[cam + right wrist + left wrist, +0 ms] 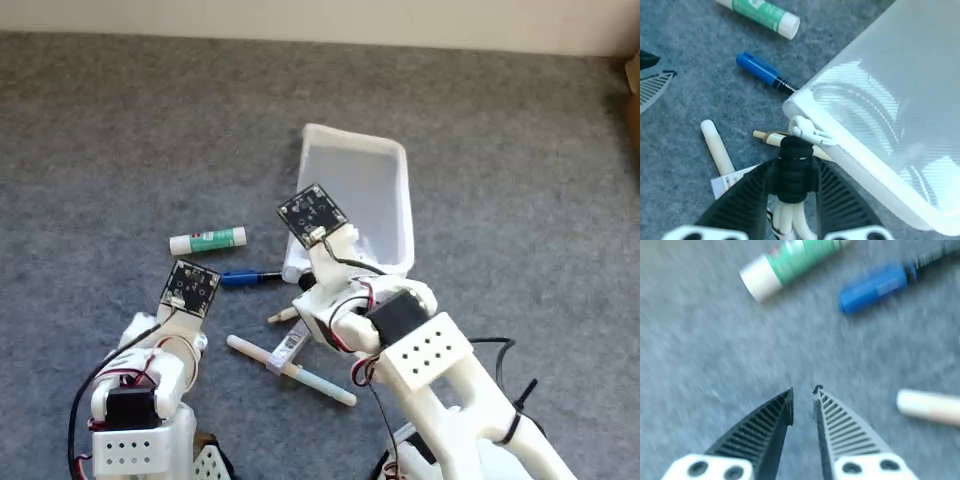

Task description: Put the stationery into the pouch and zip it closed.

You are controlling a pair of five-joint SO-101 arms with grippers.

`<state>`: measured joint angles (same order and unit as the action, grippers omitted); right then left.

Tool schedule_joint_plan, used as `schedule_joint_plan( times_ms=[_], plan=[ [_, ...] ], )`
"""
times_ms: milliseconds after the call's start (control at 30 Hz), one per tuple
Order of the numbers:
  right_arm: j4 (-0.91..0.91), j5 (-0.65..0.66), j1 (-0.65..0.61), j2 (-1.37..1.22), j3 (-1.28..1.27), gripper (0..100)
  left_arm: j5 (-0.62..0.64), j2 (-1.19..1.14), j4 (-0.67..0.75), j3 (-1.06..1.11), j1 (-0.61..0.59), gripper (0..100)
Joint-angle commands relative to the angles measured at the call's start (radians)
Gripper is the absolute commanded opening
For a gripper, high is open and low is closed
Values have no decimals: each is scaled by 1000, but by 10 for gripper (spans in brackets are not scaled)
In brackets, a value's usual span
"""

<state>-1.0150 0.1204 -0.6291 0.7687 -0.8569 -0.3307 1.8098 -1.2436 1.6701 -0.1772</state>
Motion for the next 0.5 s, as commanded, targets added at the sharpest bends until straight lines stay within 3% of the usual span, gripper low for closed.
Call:
schedule_joint_plan(
  times_ms=[0,333,467],
  plan=[
    [1,14,12,88,36,5,5,18,169,-54,-8,88],
    [50,8,16,165,27,5,9,18,374,-61,4,91],
    [58,8,16,166,31,5,11,18,390,-114,79,91]
  ],
)
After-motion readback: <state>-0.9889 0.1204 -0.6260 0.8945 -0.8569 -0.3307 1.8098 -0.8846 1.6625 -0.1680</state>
